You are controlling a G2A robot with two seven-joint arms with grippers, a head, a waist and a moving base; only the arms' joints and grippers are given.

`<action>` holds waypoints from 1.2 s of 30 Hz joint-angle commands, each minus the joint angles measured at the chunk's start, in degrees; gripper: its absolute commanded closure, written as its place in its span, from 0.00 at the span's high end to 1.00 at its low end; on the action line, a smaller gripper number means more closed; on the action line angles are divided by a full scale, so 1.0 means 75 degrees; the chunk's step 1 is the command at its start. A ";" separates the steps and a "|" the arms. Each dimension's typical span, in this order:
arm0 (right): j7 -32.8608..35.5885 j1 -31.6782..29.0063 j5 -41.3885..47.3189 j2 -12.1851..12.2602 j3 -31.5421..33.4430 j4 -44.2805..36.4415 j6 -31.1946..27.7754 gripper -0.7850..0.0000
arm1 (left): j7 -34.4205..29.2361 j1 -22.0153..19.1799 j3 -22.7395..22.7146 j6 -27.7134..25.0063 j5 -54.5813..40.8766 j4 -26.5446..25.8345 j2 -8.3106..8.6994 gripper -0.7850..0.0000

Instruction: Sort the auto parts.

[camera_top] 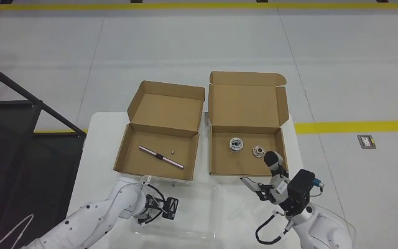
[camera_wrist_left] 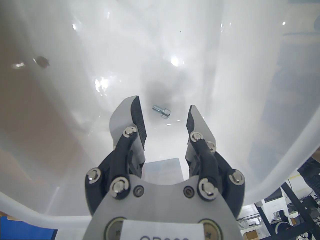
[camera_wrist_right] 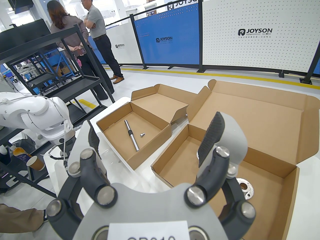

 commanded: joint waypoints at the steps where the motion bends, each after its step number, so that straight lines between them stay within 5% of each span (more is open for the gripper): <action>1: -0.0001 -0.0001 0.0000 0.0000 0.0000 0.0000 -0.0001 1.00 | -0.0092 -0.0059 0.0048 0.0092 -0.0040 0.0097 -0.0025 0.56; 7: -0.0001 -0.0001 0.0000 0.0000 0.0000 0.0000 -0.0001 1.00 | -0.0238 -0.0209 0.0244 0.0238 -0.0207 0.0279 -0.0099 0.48; 18: -0.0001 -0.0001 0.0000 0.0000 0.0000 0.0000 -0.0001 1.00 | -0.0146 -0.0537 0.0666 0.0147 -0.0462 0.0744 -0.0237 0.13; 20: -0.0001 -0.0001 0.0000 0.0000 0.0000 0.0000 -0.0001 1.00 | -0.0136 -0.0593 0.0719 0.0137 -0.0481 0.0792 -0.0260 0.00; 29: -0.0001 -0.0001 0.0000 0.0000 0.0000 0.0000 -0.0001 1.00 | 0.0054 -0.0690 0.0649 0.0091 -0.0365 0.0616 -0.0284 0.00; 36: -0.0001 -0.0001 0.0000 0.0000 0.0000 0.0000 -0.0001 1.00 | 0.1004 -0.0392 0.0093 -0.0035 0.0221 -0.0223 0.0056 0.00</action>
